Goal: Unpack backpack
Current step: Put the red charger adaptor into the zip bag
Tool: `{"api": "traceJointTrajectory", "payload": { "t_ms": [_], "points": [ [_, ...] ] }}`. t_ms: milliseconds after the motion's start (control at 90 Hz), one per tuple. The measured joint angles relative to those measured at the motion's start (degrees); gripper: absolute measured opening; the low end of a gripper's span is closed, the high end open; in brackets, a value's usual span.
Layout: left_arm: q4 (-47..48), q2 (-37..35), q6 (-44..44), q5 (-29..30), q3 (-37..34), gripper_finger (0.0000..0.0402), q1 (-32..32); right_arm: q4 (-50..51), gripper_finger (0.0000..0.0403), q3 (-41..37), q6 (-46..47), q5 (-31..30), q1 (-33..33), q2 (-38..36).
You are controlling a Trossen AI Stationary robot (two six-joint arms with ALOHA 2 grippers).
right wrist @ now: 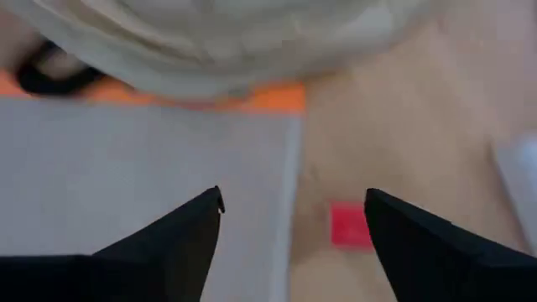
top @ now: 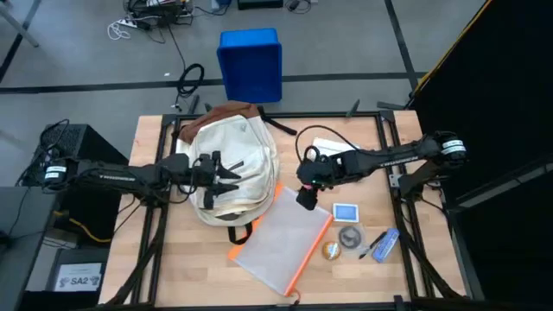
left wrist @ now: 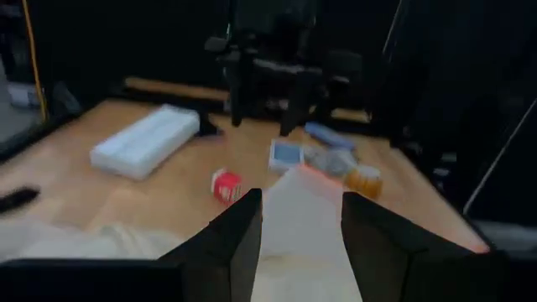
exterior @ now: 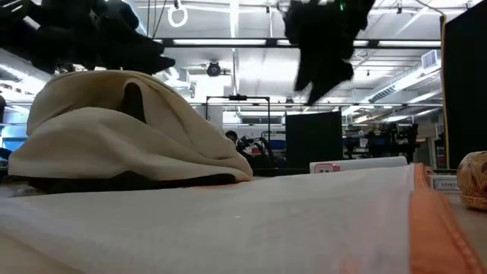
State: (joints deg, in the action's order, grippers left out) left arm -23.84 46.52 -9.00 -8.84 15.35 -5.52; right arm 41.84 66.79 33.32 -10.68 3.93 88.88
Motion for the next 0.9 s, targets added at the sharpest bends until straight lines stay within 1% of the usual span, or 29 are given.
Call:
{"api": "traceJointTrajectory", "payload": {
  "t_ms": [178,322,489,656,900],
  "points": [
    [1.97,0.0,3.27,2.47,0.18,0.0135,0.0,-2.46,0.0257,-6.87,0.05,-2.4,-1.79,0.02],
    [1.02,0.0,4.28,2.87,0.18,0.0135,0.0,-9.15,0.0256,-11.82,-1.43,-3.5,-3.68,0.04],
    [-0.49,0.0,5.58,2.92,0.18,0.0135,0.0,-15.83,0.0267,-16.17,-3.89,-4.37,-4.44,0.04],
    [-1.09,-0.01,5.8,3.19,0.2,0.0135,0.0,-20.65,0.0269,-18.77,-4.53,-4.66,-4.38,0.07],
    [-1.11,0.0,5.82,4.81,0.2,0.0135,0.0,-22.06,0.0257,-20.85,-5.06,-5.95,-4.03,0.07]
  ]
}}
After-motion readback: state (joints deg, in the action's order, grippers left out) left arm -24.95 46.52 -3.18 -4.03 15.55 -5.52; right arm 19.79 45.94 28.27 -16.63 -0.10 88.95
